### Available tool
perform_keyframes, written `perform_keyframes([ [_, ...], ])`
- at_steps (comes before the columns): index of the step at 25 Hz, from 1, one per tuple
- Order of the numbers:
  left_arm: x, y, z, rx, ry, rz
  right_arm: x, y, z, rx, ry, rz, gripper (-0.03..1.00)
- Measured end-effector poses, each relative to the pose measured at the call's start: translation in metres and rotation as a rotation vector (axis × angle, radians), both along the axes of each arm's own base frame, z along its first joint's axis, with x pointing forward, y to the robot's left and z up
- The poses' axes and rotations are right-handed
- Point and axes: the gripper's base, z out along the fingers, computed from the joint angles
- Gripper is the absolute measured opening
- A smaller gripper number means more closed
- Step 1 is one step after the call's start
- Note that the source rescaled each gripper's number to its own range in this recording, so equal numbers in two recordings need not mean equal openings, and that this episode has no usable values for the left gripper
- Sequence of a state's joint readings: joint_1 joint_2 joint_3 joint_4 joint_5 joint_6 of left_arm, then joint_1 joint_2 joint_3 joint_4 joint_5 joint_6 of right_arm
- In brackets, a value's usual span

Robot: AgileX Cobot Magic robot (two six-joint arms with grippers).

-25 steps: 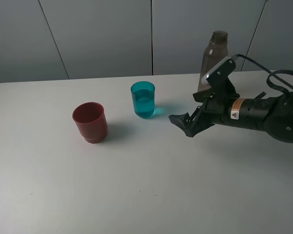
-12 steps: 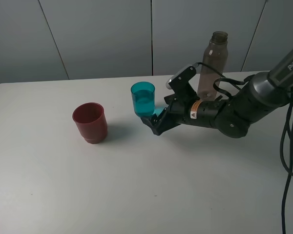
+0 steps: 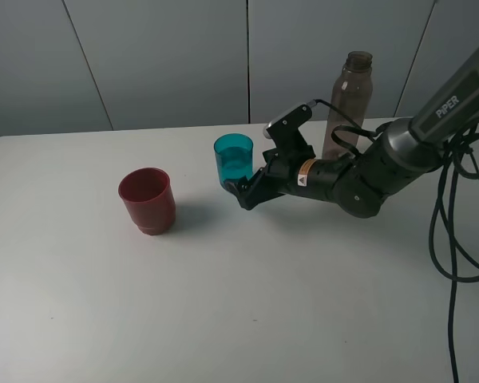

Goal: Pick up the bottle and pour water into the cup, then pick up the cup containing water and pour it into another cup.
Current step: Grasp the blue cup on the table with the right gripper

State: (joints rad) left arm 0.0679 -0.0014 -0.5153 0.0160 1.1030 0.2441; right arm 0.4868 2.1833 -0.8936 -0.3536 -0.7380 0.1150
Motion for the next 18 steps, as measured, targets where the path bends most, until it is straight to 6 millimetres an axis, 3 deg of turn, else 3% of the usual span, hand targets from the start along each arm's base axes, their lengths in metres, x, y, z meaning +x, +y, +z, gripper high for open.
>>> perform_keyframes([
  [18,0.0000,0.0000,0.0000,0.000,0.000,0.000,0.0051,0.0024,0.0016,0.002,-0.009,-0.003,0.99],
])
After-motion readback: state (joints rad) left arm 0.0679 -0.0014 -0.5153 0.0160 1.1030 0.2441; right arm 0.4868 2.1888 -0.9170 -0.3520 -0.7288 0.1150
